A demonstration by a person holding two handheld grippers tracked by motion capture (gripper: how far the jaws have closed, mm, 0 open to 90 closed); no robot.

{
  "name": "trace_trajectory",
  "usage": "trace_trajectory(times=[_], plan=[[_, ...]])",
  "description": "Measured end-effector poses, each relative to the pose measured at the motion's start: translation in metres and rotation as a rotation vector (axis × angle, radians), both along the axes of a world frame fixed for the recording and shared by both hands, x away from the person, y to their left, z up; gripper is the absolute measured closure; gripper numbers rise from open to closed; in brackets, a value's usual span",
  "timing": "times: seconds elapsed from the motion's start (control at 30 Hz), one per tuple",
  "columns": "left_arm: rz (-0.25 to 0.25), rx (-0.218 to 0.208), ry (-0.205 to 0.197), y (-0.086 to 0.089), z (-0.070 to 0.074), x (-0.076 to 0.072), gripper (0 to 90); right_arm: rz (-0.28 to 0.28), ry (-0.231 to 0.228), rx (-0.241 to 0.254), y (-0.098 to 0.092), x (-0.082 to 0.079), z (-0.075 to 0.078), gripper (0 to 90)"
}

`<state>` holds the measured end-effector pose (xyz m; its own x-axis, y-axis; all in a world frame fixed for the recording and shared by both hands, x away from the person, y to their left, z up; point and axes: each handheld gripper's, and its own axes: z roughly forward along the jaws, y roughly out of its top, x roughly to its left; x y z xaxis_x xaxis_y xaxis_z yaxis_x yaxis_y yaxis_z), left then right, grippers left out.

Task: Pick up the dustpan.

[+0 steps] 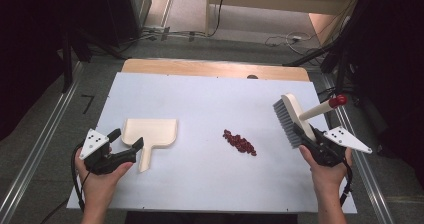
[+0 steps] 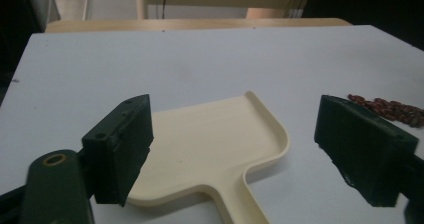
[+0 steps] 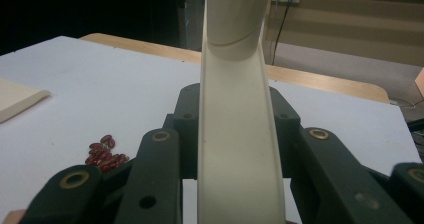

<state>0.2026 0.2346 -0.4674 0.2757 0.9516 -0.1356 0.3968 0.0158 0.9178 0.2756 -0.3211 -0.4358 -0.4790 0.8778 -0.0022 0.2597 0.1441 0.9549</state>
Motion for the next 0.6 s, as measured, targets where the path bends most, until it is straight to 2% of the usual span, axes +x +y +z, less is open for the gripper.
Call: trace_trajectory(times=[0.2, 0.23, 0.33, 0.4, 0.6], plan=[[0.057, 0.023, 0.071, -0.01, -0.012, 0.002, 27.1, 0.0, -0.001, -0.011, -0.001, 0.0, 0.001, 65.2], [0.066, 0.039, 0.086, -0.012, -0.015, 0.002, 29.5, -0.001, 0.0, -0.007, -0.001, 0.0, 0.001, 65.2], [0.079, 0.043, 0.126, -0.017, -0.024, 0.002, 35.5, -0.009, 0.002, 0.002, -0.003, 0.0, 0.001, 65.2], [0.082, 0.07, 0.156, -0.021, -0.03, 0.004, 36.6, -0.012, 0.001, -0.002, -0.003, -0.001, 0.002, 65.2], [0.093, 0.093, 0.211, -0.03, -0.041, 0.009, 38.2, -0.018, 0.006, -0.001, -0.003, 0.0, 0.0, 65.2]])
